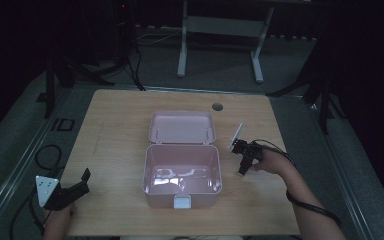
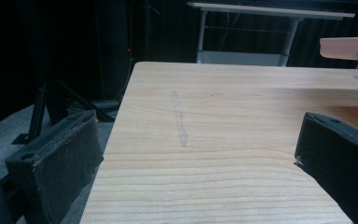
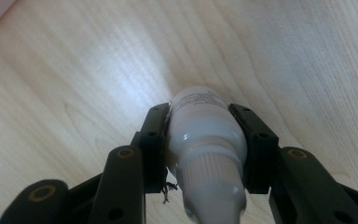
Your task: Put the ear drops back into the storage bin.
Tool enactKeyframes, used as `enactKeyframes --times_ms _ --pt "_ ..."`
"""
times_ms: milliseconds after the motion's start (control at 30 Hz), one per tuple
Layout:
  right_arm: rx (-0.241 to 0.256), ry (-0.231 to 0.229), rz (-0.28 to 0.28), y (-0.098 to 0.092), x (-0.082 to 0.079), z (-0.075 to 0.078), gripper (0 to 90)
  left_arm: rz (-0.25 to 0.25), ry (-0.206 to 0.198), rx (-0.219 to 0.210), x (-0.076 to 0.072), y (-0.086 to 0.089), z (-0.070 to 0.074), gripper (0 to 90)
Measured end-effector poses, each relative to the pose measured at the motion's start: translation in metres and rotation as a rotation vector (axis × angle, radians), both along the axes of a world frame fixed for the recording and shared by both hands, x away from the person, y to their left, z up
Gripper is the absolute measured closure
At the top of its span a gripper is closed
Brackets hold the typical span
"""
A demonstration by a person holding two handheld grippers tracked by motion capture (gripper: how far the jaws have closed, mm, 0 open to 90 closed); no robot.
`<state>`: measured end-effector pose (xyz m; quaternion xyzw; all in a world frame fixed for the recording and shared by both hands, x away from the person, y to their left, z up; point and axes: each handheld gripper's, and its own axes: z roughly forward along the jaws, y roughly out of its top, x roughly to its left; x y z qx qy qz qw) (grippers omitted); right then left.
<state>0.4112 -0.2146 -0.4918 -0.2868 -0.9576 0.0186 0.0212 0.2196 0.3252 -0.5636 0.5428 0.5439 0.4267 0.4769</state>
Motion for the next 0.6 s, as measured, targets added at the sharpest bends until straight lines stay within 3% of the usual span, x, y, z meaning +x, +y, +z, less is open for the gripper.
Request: enactKeyframes --times_ms 600 --pt "0.018 -0.007 0.333 -0.007 -0.033 0.01 59.8 0.0 0.003 0.0 0.0 0.0 0.0 0.5"
